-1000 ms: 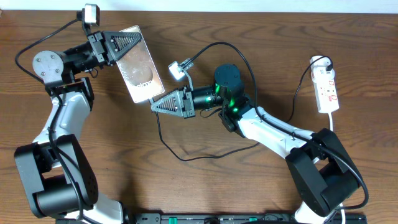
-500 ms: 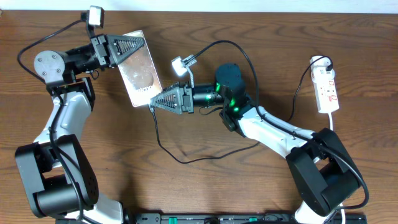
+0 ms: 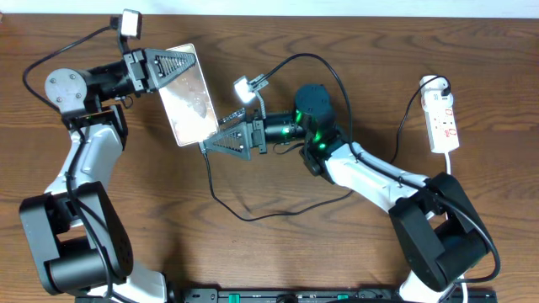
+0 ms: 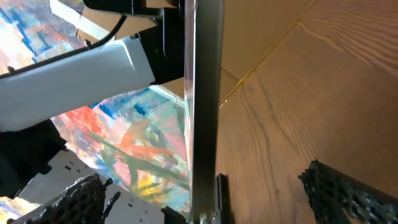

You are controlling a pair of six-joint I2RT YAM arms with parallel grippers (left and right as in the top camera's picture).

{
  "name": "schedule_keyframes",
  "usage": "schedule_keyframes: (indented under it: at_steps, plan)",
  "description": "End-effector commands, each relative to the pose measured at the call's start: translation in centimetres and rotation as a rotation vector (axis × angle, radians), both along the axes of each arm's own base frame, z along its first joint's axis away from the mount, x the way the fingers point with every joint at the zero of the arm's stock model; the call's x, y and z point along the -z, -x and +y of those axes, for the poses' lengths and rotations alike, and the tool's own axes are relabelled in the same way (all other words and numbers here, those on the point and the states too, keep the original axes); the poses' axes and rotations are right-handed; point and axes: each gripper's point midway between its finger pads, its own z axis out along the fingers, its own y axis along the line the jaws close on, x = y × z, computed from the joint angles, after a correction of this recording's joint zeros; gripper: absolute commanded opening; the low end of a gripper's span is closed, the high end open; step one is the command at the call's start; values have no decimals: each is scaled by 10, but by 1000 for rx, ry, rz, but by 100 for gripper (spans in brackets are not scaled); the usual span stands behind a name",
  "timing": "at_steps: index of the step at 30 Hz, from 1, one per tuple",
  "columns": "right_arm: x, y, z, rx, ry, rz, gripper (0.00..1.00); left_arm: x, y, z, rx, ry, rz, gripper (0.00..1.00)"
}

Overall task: Plug charger to phone and switch on socket
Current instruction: 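Push the plug into the phone's bottom port with the right gripper, then open the right gripper and retract it right toward the power strip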

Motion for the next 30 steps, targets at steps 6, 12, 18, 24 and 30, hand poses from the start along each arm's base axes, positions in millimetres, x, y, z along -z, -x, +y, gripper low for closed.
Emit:
schedule_keyframes:
  at_steps: [6,12,18,24,30]
  plan:
    - [7,-22,-29,9,20,-13,99,-8,-5,41,-100,-3,0,7]
    - [72,-44,-48,147,236,159,99,-7,-5,44,-106,-2,7,8]
    - [134,-51,-75,321,517,258,99,-7,-4,44,-103,-3,7,8]
    - [143,-56,-128,539,799,237,99,-2,-3,40,-94,-2,12,7]
    - [106,-48,-175,726,933,160,99,11,0,22,-60,-8,-9,7]
